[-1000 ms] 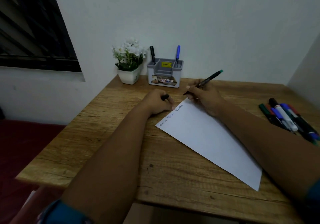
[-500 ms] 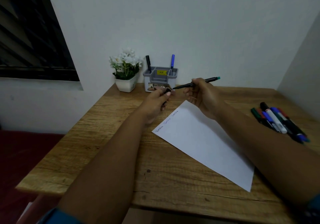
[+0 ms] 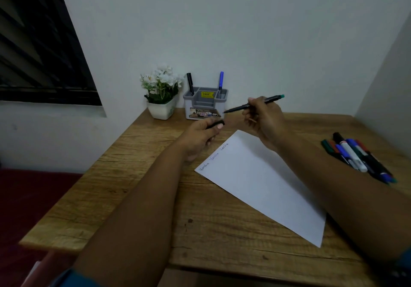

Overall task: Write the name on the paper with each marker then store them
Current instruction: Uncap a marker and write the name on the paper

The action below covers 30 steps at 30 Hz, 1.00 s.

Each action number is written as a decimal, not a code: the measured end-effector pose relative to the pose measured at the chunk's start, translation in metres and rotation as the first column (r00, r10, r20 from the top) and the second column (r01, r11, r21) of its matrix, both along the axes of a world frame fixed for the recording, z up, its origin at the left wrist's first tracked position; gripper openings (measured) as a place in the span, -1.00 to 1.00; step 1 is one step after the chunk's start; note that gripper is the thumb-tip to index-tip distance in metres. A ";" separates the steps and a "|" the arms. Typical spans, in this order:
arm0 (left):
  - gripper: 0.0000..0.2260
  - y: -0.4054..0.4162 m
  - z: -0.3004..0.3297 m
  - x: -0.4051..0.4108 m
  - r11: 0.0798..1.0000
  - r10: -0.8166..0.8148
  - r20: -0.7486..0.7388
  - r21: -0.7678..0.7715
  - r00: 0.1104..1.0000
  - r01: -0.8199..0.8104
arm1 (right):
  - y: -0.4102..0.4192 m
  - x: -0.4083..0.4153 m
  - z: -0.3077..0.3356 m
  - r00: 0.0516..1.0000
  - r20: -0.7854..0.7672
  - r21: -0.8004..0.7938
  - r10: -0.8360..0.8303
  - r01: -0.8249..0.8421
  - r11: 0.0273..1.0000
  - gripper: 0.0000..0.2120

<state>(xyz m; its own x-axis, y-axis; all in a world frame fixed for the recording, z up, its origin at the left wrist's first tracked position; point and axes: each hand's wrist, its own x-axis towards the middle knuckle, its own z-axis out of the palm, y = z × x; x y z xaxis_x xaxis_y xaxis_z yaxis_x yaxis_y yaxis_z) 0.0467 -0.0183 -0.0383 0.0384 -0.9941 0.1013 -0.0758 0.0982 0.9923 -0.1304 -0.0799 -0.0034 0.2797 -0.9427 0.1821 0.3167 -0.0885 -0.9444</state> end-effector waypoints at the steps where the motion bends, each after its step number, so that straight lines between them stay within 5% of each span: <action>1: -0.69 0.000 0.001 0.001 1.000 -0.002 -0.015 0.005 1.000 0.002 | -0.001 -0.002 0.000 1.000 -0.015 -0.008 -0.012 0.012 1.000 -0.82; 6: -0.72 0.000 0.002 0.003 1.000 -0.018 -0.039 0.014 0.999 0.018 | 0.001 -0.001 -0.005 0.995 -0.087 -0.039 0.038 -0.041 0.998 -0.82; 12: -0.82 0.001 0.006 -0.002 0.998 0.070 -0.190 0.016 0.979 -0.068 | -0.001 -0.001 -0.004 1.000 0.012 0.007 0.019 -0.019 1.000 -0.84; 21: -0.68 0.001 0.015 0.000 0.983 0.181 -0.592 0.105 0.785 -0.148 | 0.013 0.006 -0.013 0.995 -0.088 -0.193 0.047 -0.063 0.979 -0.80; 30: -0.77 -0.001 0.011 -0.003 0.984 0.177 -0.584 0.098 0.792 -0.147 | 0.011 0.011 -0.022 0.989 -0.101 -0.234 0.108 -0.129 0.964 -0.79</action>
